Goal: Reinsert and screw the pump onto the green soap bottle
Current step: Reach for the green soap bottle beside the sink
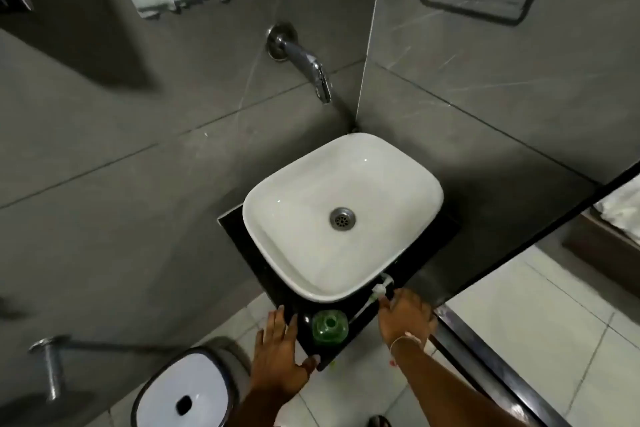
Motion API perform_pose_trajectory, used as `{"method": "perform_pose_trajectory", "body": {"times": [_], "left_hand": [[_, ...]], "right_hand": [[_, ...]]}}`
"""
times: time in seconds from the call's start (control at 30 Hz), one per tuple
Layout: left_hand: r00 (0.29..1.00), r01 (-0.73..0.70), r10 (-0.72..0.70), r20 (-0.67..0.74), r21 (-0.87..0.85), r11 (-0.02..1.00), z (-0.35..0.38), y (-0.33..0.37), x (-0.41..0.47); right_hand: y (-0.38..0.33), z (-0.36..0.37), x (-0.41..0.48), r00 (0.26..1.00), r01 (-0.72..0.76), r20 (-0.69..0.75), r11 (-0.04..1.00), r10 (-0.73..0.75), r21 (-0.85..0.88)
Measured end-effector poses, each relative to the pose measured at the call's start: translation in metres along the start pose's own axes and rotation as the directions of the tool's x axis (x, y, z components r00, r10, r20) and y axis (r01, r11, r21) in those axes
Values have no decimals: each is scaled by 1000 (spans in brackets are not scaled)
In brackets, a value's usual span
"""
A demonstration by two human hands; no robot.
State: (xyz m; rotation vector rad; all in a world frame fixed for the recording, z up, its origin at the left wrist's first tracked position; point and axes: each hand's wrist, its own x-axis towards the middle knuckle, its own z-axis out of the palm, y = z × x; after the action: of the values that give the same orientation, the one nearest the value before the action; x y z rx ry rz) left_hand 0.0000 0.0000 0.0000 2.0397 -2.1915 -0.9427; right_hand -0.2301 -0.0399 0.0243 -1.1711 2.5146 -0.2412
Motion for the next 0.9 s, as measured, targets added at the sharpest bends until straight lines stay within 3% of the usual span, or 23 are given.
{"method": "perform_pose_trajectory", "body": {"times": [0.1, 0.3, 0.53, 0.73, 0.9], "left_hand": [[1000, 10, -11, -11, -29, 1000, 3, 8, 9], [997, -7, -2, -82, -108, 994, 1, 13, 20], [997, -32, 23, -77, -124, 992, 1, 12, 24], [996, -50, 44, -74, -78, 996, 2, 10, 28], [995, -55, 49, -82, -67, 996, 6, 7, 27]], "right_hand": [[-5, 12, 22, 968, -160, 195, 987, 159, -12], [29, 89, 90, 905, -332, 319, 936, 279, 122], [-10, -2, 30, 895, -437, 324, 745, 306, 505], [-17, -68, -61, 998, -19, -18, 626, 52, 780], [-31, -53, -90, 944, 320, -283, 673, -169, 666]]}}
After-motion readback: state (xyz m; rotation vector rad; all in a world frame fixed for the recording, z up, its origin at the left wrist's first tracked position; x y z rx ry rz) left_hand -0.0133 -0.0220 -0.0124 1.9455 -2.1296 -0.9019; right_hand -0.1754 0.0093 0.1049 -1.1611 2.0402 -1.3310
